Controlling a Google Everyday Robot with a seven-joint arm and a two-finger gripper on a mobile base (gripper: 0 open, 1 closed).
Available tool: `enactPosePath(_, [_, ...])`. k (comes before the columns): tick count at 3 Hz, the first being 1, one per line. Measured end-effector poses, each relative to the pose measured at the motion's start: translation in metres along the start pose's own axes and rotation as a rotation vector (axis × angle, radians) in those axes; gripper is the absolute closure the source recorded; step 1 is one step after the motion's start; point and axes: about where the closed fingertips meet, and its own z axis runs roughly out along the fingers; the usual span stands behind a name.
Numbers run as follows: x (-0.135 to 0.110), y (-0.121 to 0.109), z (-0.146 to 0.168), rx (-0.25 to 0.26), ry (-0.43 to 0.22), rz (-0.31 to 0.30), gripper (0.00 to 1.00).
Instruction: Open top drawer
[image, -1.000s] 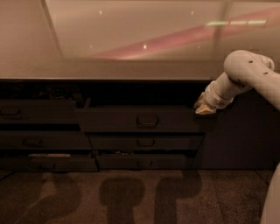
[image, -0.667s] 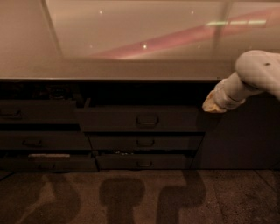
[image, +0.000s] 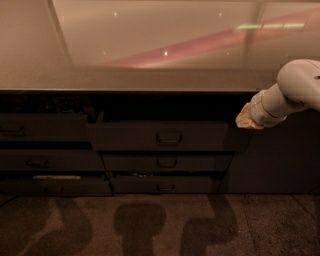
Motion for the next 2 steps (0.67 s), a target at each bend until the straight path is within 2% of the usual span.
enactPosePath(1, [0.0000, 0.0000, 0.0000, 0.000, 0.000, 0.000, 0.81])
enactPosePath(2, [0.0000, 0.0000, 0.0001, 0.000, 0.000, 0.000, 0.58])
